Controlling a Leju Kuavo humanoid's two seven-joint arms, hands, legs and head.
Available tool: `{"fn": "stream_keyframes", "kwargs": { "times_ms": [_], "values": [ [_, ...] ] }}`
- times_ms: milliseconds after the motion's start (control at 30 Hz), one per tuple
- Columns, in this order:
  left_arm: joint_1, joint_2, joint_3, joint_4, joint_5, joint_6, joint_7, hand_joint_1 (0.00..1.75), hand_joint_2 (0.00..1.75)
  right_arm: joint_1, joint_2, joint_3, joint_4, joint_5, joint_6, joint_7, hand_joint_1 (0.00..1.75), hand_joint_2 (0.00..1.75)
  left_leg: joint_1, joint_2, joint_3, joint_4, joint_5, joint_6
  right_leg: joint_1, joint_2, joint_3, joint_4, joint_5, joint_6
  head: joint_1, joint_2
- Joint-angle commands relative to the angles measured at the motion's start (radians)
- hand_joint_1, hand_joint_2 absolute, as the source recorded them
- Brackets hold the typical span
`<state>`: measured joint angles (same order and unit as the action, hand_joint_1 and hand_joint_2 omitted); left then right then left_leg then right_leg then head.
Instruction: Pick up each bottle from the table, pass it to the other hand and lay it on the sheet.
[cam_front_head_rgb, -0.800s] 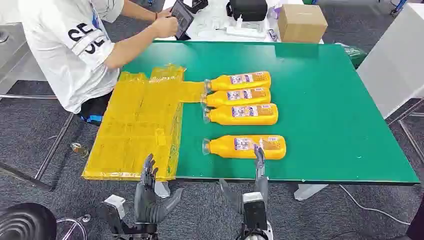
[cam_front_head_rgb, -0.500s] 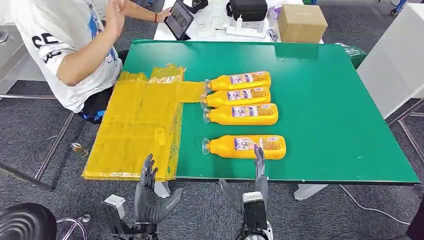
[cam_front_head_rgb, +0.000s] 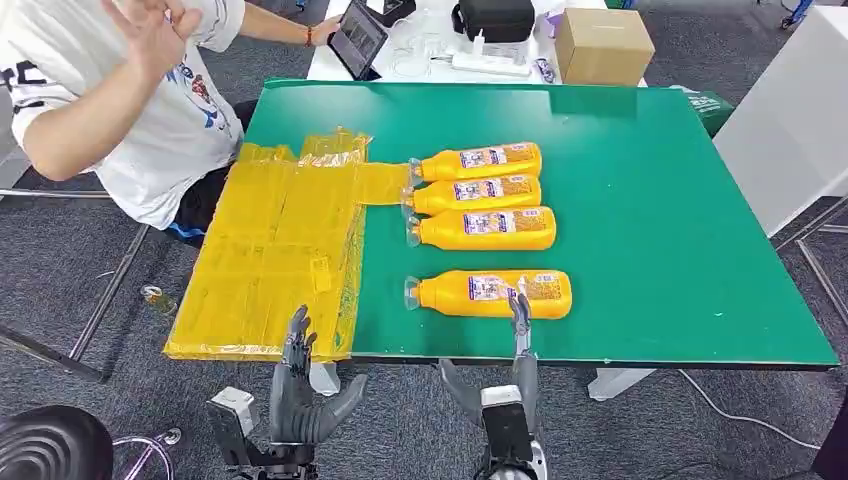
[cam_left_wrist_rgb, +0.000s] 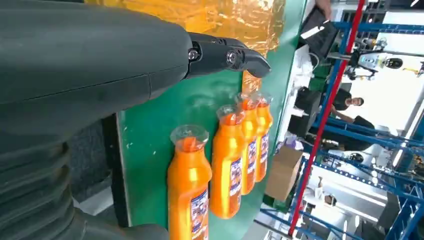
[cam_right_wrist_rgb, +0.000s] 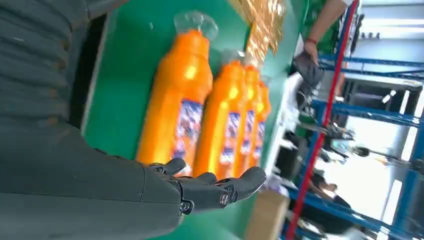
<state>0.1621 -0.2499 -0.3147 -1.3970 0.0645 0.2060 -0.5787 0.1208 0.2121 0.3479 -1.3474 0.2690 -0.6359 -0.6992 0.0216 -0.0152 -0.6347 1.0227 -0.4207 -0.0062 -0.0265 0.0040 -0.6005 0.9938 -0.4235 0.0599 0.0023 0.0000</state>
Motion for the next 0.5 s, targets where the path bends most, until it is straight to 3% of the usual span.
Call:
{"fn": "stream_keyframes", "kwargs": {
  "times_ms": [33, 133, 267, 367, 433, 500],
  "values": [
    [-0.047, -0.011, -0.008, 0.064, -0.002, 0.01, 0.001, 0.0, 1.75, -0.02, -0.026, -0.074, -0.026, 0.031, 0.008, 0.019, 0.0, 1.75, 0.001, 0.001, 0.006, -0.001, -0.002, 0.002, 0.002, -0.002, 0.007, -0.002, -0.001, -0.003, 0.0, 0.0],
    [-0.085, -0.019, 0.005, 0.104, -0.017, 0.025, -0.003, 0.0, 1.75, -0.077, -0.058, -0.119, -0.055, 0.143, -0.031, 0.043, 0.0, 1.75, 0.0, 0.0, 0.002, -0.001, 0.0, 0.001, 0.0, -0.001, 0.002, -0.001, 0.0, -0.002, 0.0, 0.0],
    [-0.158, -0.028, 0.037, 0.184, -0.048, 0.031, -0.023, 0.0, 1.75, -0.249, -0.142, -0.183, -0.009, 0.332, -0.026, 0.175, 0.0, 1.75, -0.001, 0.001, 0.002, -0.001, 0.001, 0.002, 0.0, 0.0, 0.003, -0.002, 0.001, -0.002, 0.001, 0.0],
    [-0.172, -0.036, 0.042, 0.192, -0.081, 0.03, -0.029, 0.0, 1.75, -0.369, -0.199, -0.208, 0.082, 0.437, 0.029, 0.275, 0.0, 1.75, -0.001, 0.002, 0.002, -0.001, 0.001, 0.003, 0.0, 0.001, 0.003, -0.002, 0.003, -0.001, 0.0, 0.0],
    [-0.173, -0.039, 0.048, 0.193, -0.078, 0.004, -0.013, 0.0, 1.75, -0.454, -0.258, -0.195, 0.193, 0.539, 0.121, 0.399, 0.0, 1.75, -0.001, 0.002, 0.003, -0.001, 0.003, 0.004, 0.0, 0.001, 0.004, -0.002, 0.003, -0.001, 0.0, 0.0],
    [-0.175, -0.04, 0.059, 0.196, -0.079, -0.01, -0.008, 0.0, 1.75, -0.538, -0.291, -0.186, 0.299, 0.532, 0.202, 0.426, 0.0, 1.75, -0.001, 0.004, 0.004, -0.001, 0.002, 0.005, 0.0, 0.002, 0.005, -0.002, 0.004, -0.001, 0.0, 0.0]
  ]
}}
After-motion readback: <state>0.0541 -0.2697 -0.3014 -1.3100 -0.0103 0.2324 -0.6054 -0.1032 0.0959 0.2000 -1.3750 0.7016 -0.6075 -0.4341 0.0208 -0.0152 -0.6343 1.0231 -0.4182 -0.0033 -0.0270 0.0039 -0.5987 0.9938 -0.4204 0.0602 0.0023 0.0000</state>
